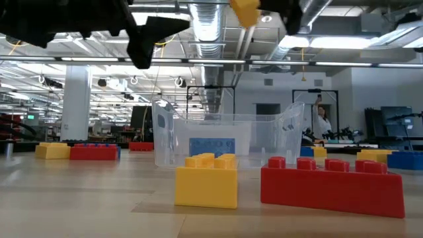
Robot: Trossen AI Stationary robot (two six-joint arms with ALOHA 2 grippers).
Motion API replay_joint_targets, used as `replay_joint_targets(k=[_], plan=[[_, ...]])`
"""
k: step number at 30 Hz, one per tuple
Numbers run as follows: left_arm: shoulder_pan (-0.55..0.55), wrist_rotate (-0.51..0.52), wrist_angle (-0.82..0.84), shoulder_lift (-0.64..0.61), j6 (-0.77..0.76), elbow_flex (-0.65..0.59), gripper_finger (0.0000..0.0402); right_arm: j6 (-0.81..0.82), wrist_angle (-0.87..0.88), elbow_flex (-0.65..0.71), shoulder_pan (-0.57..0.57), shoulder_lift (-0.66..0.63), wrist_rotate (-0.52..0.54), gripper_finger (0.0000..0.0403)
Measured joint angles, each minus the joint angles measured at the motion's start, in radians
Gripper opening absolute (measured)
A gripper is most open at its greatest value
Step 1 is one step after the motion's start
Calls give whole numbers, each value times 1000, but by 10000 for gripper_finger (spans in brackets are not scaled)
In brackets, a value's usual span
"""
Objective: Sort & place blocks by color
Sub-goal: Put the yellow game piece into the black bin
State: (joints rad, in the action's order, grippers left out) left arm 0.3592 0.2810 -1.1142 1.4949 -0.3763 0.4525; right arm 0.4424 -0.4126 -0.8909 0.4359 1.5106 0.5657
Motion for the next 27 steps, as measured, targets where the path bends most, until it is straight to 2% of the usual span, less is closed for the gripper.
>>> replay_joint_targets(k=[7, 10, 15, 19, 24, 27], plan=[[-30, -44, 1, 112, -11, 99, 293, -75, -313, -1, -88, 104, -174, 153], [-40, -70, 0, 141, -24, 132, 293, -73, -340, -1, -112, 137, -216, 151], [-52, -85, 32, 153, -38, 150, 288, -52, -345, 0, -123, 164, -228, 158], [-56, -79, 59, 154, -40, 151, 238, -53, -352, -1, -121, 161, -227, 159], [-60, -101, 71, 153, -43, 152, 103, -55, -346, 0, -118, 152, -224, 164], [-60, -104, 82, 150, -28, 152, 103, -44, -331, 0, -117, 152, -226, 182]])
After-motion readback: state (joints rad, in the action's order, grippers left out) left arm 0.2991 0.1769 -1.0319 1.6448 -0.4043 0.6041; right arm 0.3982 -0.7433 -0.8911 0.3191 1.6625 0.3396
